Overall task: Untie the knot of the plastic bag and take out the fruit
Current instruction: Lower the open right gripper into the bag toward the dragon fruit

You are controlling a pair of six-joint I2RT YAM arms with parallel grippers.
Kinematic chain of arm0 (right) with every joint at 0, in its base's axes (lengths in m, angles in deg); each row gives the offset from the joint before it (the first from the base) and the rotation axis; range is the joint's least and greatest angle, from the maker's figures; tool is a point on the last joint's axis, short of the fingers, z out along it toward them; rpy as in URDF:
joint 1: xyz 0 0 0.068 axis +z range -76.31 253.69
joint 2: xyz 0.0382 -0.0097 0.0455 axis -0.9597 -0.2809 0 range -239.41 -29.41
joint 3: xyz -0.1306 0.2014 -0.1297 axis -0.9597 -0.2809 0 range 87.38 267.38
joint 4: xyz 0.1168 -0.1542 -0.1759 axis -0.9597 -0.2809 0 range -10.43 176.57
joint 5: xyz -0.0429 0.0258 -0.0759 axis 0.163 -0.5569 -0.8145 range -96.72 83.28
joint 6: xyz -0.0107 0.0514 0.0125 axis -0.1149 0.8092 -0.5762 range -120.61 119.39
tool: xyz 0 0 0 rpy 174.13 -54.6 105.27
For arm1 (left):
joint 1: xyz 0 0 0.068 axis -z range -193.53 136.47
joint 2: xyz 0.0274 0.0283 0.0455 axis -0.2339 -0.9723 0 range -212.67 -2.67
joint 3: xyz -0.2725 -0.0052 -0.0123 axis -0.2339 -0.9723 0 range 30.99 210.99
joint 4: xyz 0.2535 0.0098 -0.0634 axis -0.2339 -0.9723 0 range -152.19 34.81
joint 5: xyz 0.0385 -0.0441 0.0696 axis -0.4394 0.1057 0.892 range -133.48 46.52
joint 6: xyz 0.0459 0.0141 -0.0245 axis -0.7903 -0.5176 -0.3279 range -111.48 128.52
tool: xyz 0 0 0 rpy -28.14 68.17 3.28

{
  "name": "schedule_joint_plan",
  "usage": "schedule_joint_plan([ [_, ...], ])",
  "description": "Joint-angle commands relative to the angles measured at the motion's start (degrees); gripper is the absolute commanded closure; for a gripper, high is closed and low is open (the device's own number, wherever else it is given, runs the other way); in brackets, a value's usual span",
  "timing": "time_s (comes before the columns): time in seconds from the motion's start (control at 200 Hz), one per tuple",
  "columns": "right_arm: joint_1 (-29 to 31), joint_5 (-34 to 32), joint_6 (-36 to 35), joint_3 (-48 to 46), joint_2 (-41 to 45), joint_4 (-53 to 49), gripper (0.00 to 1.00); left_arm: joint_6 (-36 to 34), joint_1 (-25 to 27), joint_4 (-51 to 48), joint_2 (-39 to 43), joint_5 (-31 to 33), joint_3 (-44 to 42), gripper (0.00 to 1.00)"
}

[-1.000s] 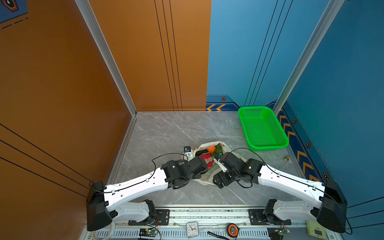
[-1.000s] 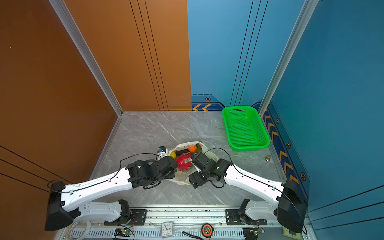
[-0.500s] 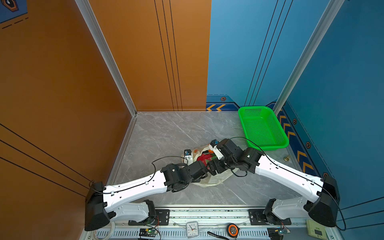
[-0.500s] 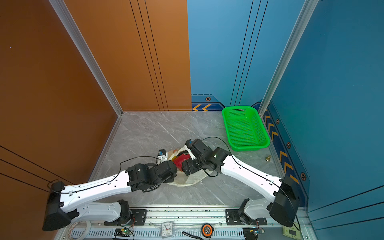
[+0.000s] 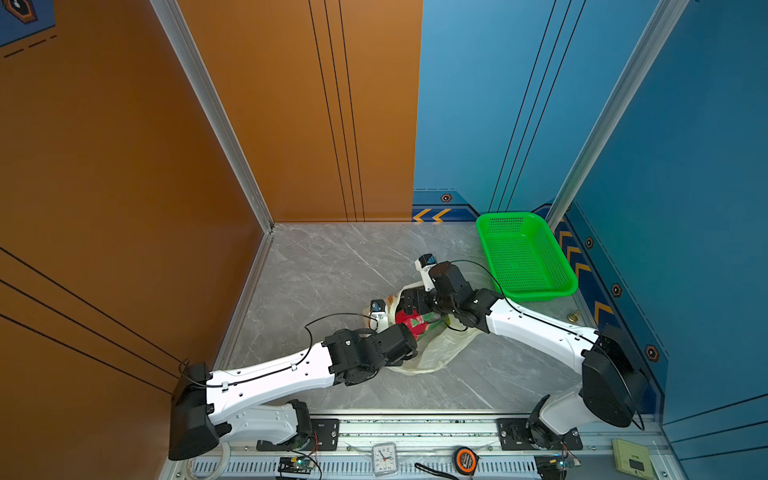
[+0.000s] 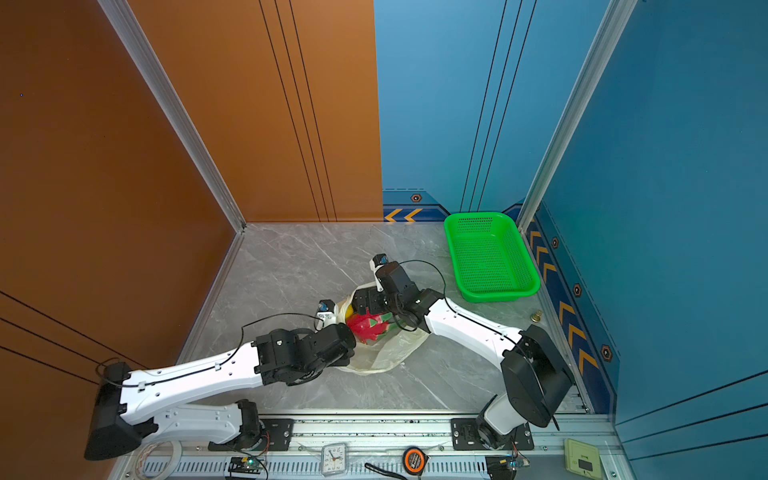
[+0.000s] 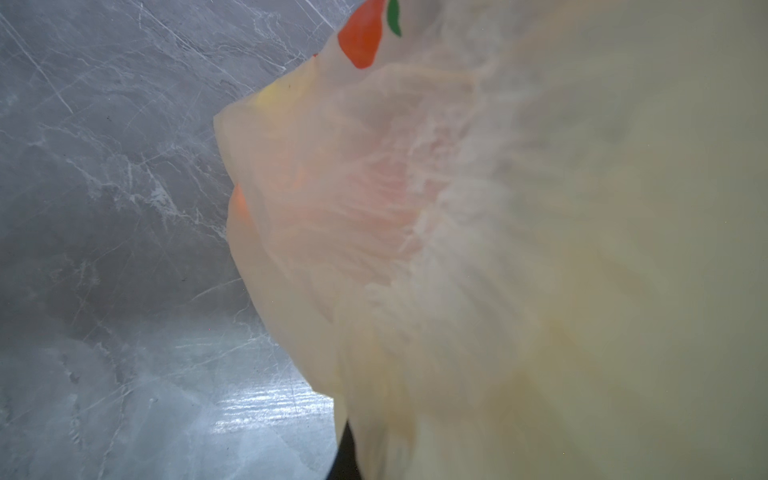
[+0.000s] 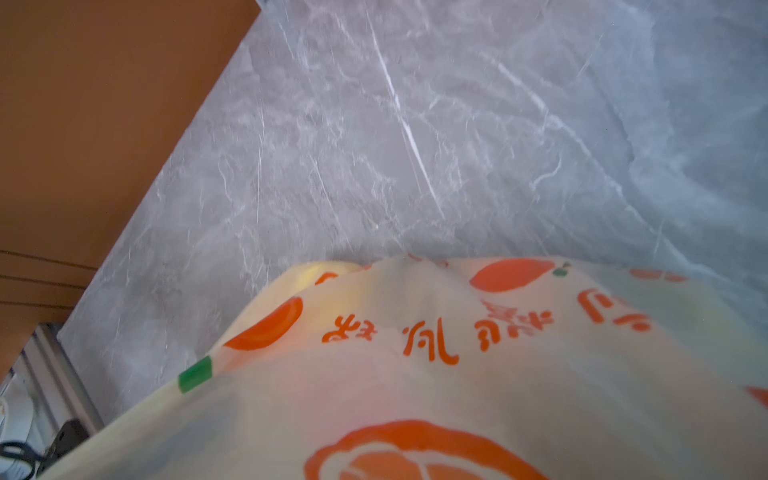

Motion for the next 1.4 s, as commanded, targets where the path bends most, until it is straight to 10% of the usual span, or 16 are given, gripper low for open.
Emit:
schedule_joint_plan([
  [0.0, -1.4, -8.1, 1.8, -0.2, -2.9, 14.5, 0.00, 0.2, 1.4, 1.0, -1.1, -0.7, -0.1, 1.00],
  [0.761, 5.5, -1.8, -7.4, -0.5, 15.8, -31.2, 0.00, 1.3, -1.8, 0.9, 1.8, 0.1, -0.7, 1.00],
  [1.081, 5.5, 5.5, -18.3, 3.1, 5.4, -35.6, 0.00, 0.5, -2.3, 0.9, 1.5, -0.3, -0.3, 1.00],
  [1.397, 5.1, -2.8, -16.2, 6.8, -1.7, -43.0, 0.06, 0.0, -2.8, 1.0, 1.5, -0.6, -0.3, 1.00],
])
